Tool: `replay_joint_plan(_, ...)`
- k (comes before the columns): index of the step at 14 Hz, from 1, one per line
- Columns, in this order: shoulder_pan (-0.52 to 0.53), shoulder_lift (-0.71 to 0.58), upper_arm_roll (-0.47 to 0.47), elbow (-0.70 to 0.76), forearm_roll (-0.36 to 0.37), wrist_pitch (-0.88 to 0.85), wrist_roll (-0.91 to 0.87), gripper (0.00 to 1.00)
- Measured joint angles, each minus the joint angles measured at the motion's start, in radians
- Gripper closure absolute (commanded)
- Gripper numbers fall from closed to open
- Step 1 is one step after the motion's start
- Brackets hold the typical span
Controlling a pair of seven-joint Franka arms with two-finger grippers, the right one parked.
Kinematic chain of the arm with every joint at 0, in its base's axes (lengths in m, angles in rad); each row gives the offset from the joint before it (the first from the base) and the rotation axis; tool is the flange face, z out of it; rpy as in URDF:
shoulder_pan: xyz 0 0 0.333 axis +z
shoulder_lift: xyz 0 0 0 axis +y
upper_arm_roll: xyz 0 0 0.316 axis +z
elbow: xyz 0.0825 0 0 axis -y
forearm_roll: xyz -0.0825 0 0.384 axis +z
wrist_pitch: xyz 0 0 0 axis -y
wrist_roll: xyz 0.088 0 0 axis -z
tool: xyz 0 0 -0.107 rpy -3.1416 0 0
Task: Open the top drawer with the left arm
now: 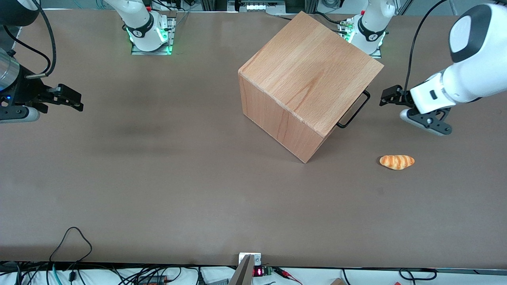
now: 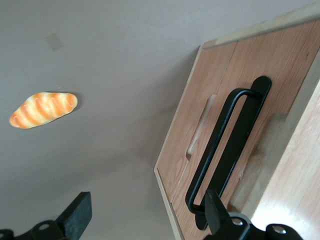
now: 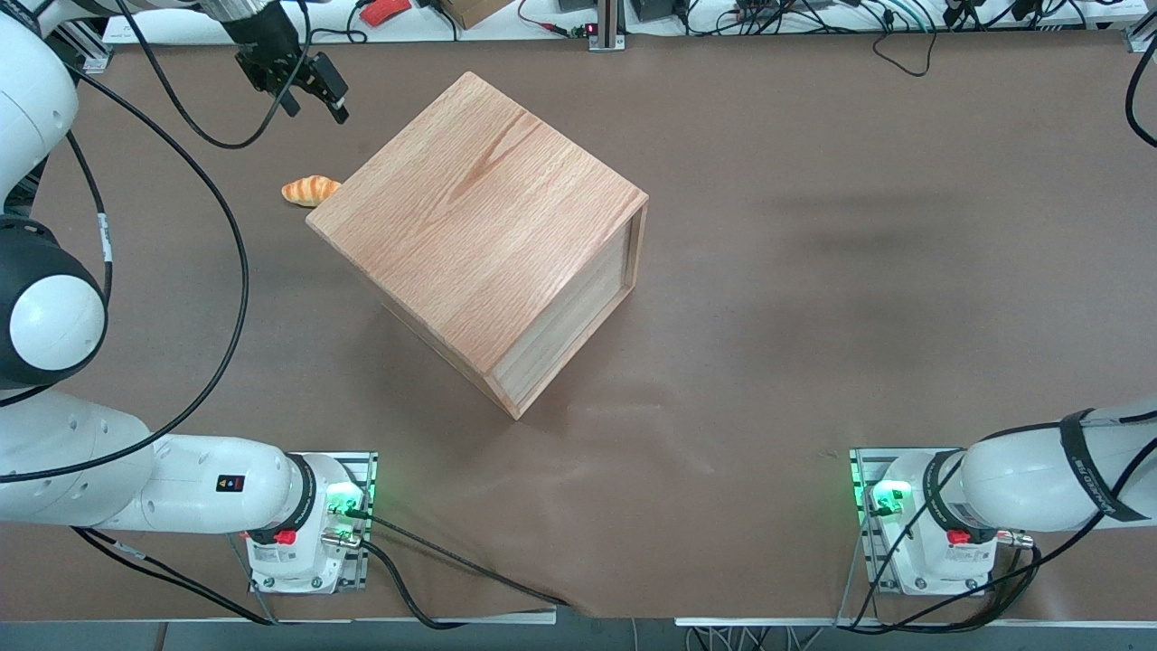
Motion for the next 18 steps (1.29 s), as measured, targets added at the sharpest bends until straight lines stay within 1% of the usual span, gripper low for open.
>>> replay_joint_plan(2,0.000,0.005,-0.011,-0.039,-0.037,0.029,0.031,0.01)
replay_joint_plan(4,0.000,0.011,-0.018,-0.076,-0.052,0.054,0.050,0.01)
replay_joint_plan(10,0.000,0.022,-0.021,-0.111,-0.054,0.113,0.105,0.01)
replay_joint_plan(18,0.000,0.042,-0.056,-0.115,-0.054,0.140,0.113,0.01)
